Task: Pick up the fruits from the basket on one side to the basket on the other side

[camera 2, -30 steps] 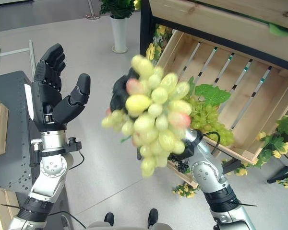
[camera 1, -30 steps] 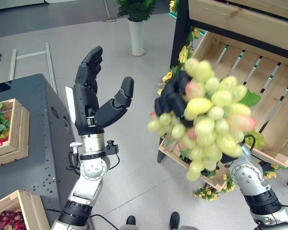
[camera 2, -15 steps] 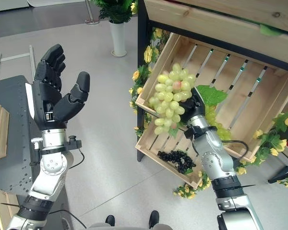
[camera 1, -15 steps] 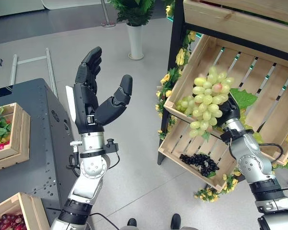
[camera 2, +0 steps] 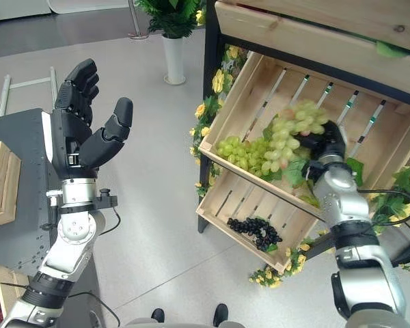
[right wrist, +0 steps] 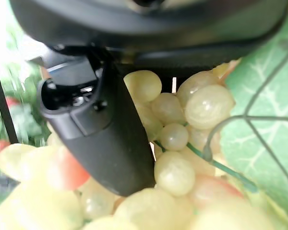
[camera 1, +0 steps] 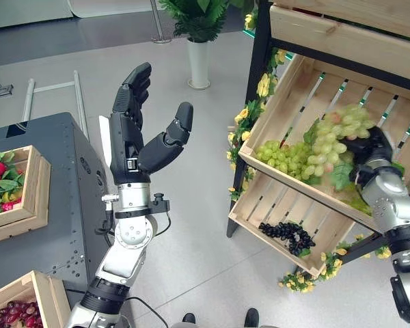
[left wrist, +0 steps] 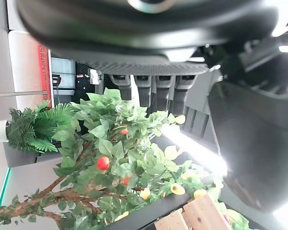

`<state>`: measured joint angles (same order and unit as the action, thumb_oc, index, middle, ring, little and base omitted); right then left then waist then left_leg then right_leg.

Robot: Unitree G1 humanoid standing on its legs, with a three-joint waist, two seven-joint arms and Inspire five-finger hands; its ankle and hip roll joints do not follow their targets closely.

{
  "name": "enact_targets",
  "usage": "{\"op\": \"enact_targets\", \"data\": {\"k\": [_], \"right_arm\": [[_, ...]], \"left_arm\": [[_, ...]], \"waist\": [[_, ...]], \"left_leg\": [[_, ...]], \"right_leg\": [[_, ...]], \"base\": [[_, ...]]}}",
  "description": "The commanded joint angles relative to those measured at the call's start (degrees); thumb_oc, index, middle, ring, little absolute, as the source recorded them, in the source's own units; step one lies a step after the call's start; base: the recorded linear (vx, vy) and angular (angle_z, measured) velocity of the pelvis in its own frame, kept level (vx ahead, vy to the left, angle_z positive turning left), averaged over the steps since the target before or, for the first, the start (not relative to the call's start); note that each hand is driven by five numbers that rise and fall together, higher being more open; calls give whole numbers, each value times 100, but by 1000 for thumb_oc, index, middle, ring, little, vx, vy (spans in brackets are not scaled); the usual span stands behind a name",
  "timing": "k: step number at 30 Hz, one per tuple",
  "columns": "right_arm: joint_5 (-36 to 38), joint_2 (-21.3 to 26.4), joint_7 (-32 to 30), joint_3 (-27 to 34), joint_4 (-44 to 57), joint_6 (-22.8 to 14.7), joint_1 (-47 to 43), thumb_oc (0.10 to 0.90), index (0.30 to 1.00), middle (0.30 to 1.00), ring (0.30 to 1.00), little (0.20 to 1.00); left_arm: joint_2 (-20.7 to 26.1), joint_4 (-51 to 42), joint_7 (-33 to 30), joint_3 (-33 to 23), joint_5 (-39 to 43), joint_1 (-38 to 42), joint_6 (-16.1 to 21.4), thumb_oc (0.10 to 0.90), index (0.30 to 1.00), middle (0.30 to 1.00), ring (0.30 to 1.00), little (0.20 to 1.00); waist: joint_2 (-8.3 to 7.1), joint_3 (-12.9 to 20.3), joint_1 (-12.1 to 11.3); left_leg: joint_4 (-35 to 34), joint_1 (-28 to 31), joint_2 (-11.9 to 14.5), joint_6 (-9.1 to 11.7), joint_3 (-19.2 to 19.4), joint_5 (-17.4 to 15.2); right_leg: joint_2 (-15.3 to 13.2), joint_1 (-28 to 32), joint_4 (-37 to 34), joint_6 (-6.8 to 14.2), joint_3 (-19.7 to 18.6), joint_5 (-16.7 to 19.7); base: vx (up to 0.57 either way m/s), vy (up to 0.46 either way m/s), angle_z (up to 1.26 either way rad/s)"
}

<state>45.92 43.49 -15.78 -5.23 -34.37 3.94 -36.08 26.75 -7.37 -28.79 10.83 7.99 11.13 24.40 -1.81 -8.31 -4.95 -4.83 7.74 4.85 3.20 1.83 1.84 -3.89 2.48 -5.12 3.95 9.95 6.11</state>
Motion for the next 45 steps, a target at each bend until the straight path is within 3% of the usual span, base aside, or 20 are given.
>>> {"op": "enact_targets", "data": {"k": [1, 3, 6, 10, 13, 14, 15, 19, 23, 30, 35, 40, 45], "right_arm": [[1126, 731, -1078, 495, -467, -533, -772, 400, 300, 300, 300, 300], [1671, 820, -1377, 611, -736, -364, -883, 400, 300, 300, 300, 300], [1565, 957, -1606, 596, -1203, -128, -1104, 400, 300, 300, 300, 300], [-438, 1410, -1247, 15, -1814, 229, -1613, 400, 300, 300, 300, 300], [-1643, 1663, -501, -622, -1920, 219, -1963, 402, 302, 302, 302, 302], [-1898, 1687, -359, -782, -1881, 229, -2021, 659, 688, 688, 688, 688], [-2341, 1699, -160, -984, -1711, 233, -2000, 800, 900, 900, 900, 900], [-3542, 1821, 592, -1509, -1129, 290, -1820, 800, 900, 900, 900, 900], [-3877, 1994, 760, -1689, -720, 245, -1631, 800, 900, 900, 900, 900], [-4936, 2427, 984, -2245, -150, -402, -1771, 800, 900, 900, 900, 900], [-5073, 2621, 887, -2362, 84, -623, -1852, 800, 900, 900, 900, 900], [-4348, 2812, 903, -2063, 561, -509, -1710, 800, 900, 900, 900, 900], [-3204, 2631, 1031, -1262, 961, -458, -1223, 800, 900, 900, 900, 900]], "left_arm": [[480, 61, 8, 266, 164, 733, 306, 800, 900, 900, 900, 900], [521, 91, 73, 250, 228, 728, 379, 800, 900, 900, 900, 900], [539, 48, 15, 326, 213, 782, 307, 800, 900, 900, 900, 900], [593, 36, -66, 475, 207, 879, 234, 800, 900, 900, 900, 900], [601, 15, -67, 511, 227, 894, 231, 800, 900, 900, 900, 900], [587, 4, -57, 505, 228, 891, 230, 800, 900, 900, 900, 900], [576, -37, -28, 489, 240, 897, 195, 800, 900, 900, 900, 900], [580, -46, 97, 400, 304, 908, 171, 800, 900, 900, 900, 900], [630, -76, 131, 337, 349, 886, 164, 800, 900, 900, 900, 900], [638, -114, 198, 299, 307, 766, 263, 800, 900, 900, 900, 900], [669, -157, 208, 276, 285, 649, 346, 800, 900, 900, 900, 900], [683, -223, 267, 140, 267, 469, 408, 800, 900, 900, 900, 900], [679, -219, 296, 22, 294, 432, 419, 800, 900, 900, 900, 900]], "waist": [[-383, 583, -8], [-404, 569, -28], [-425, 574, -44], [-482, 605, -95], [-497, 606, -112], [-493, 608, -112], [-501, 605, -114], [-525, 608, -85], [-545, 600, -49], [-595, 595, -25], [-623, 606, -5], [-648, 608, 56], [-610, 601, 126]], "left_leg": [[-17, -331, -87, -10, -262, -192], [-17, -361, -91, -8, -269, -143], [-17, -382, -87, -6, -265, -132], [-17, -384, -86, 1, -288, -150], [-17, -403, -96, -10, -303, -131], [-17, -411, -101, -13, -311, -129], [-17, -417, -109, -19, -318, -130], [-17, -432, -117, -39, -313, -135], [-17, -435, -119, -48, -294, -138], [-17, -448, -105, -49, -267, -146], [-17, -453, -101, -53, -253, -158], [-17, -454, -103, -48, -239, -175], [-17, -480, -119, -49, -232, -137]], "right_leg": [[-412, 459, 69, 273, 176, -363], [-416, 437, 73, 269, 200, -323], [-418, 419, 63, 280, 198, -304], [-406, 411, 60, 310, 175, -316], [-398, 374, 85, 321, 156, -313], [-399, 362, 91, 323, 148, -315], [-403, 353, 92, 327, 148, -315], [-404, 338, 84, 340, 147, -308], [-399, 333, 72, 351, 150, -292], [-395, 295, 94, 384, 140, -290], [-386, 277, 108, 392, 128, -303], [-371, 263, 107, 405, 90, -307], [-391, 218, 138, 406, 63, -294]], "base": [[0, 0, 0], [-15, -2, 0], [0, 0, 0], [0, 0, 0], [-11, 0, 2], [0, 0, 0], [0, 0, 0], [0, 0, 0], [0, 0, 0], [0, 0, 0], [0, 0, 0], [0, 0, 0], [0, 0, 0]]}}
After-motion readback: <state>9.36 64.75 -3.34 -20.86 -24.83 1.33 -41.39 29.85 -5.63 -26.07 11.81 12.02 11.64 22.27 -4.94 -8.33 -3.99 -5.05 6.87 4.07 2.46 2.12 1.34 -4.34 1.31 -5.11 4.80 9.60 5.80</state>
